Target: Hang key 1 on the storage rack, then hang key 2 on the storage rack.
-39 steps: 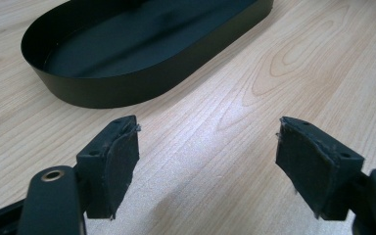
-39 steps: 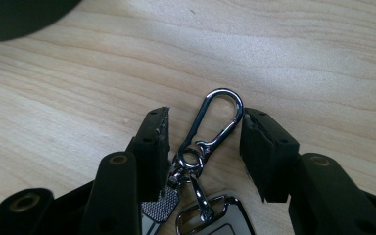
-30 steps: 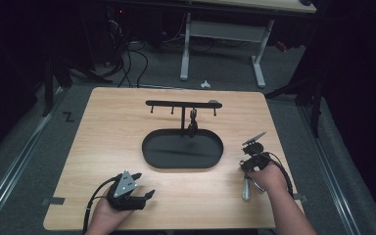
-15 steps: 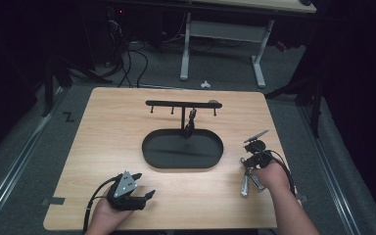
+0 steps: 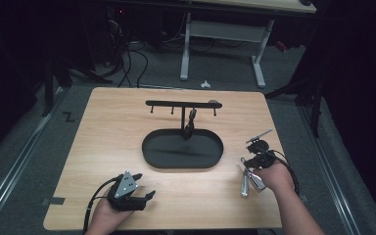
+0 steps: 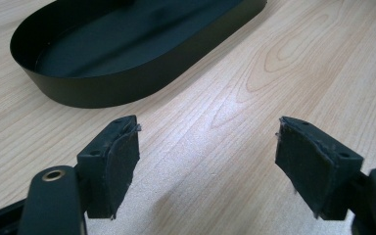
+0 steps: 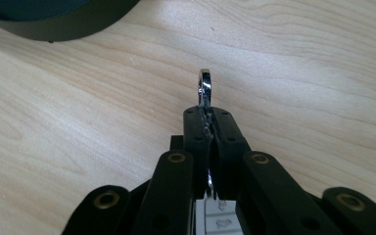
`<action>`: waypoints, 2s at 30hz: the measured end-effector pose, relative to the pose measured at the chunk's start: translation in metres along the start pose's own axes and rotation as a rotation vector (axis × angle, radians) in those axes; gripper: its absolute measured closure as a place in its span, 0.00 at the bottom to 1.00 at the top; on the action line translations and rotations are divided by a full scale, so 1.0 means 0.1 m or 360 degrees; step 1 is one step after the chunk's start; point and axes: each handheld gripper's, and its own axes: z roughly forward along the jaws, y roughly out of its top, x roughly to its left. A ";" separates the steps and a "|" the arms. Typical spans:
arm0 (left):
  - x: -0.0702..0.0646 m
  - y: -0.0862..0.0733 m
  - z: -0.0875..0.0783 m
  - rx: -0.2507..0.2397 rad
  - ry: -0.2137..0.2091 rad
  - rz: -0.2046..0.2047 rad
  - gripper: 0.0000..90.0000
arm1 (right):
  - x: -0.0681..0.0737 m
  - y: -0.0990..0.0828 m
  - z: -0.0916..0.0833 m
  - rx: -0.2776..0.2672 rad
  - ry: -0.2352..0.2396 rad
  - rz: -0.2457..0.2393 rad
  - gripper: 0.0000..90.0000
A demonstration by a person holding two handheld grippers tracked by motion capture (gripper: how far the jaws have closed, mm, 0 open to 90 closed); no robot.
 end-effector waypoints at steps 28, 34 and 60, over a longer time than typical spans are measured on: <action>-0.01 0.00 -0.01 -0.0013 -0.0005 0.0006 0.27 | 0.33 0.38 -0.89 -0.0188 0.0017 -0.0189 0.97; -0.02 0.00 -0.01 -0.0011 -0.0005 0.0008 0.27 | 0.40 0.49 -0.97 -0.0215 0.0028 -0.0221 0.97; -0.01 0.00 -0.01 -0.0008 -0.0006 0.0020 0.27 | 0.65 0.89 -1.17 -0.0293 0.0072 -0.0302 0.97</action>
